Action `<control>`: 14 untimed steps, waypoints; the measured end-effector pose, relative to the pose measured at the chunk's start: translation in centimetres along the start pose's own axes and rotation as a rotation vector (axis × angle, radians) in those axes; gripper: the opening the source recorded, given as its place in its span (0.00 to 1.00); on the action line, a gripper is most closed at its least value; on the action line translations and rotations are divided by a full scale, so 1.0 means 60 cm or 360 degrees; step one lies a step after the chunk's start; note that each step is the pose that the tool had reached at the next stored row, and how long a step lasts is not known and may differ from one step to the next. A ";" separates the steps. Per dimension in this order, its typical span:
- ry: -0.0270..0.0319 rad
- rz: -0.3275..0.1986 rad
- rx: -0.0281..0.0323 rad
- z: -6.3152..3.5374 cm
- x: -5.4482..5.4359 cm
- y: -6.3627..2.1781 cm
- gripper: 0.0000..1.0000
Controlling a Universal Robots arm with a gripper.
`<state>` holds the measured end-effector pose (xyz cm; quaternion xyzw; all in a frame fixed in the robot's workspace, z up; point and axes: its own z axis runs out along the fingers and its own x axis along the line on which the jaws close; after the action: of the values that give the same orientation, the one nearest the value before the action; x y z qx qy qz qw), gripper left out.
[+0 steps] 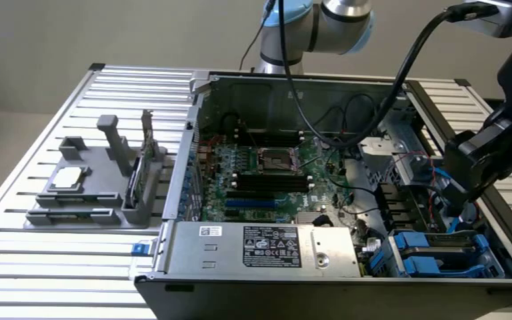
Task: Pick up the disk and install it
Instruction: 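Insert the first disk wire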
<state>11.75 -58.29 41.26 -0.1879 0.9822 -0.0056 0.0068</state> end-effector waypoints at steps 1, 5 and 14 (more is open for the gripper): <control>0.00003 0.0022 0.00003 0.000 0.000 0.000 0.25; 0.00016 0.0117 0.00013 0.000 0.000 0.000 0.25; 0.00044 0.0337 0.00032 0.000 0.000 0.000 0.25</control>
<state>11.75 -58.30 41.26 -0.0829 0.9965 -0.0061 0.0062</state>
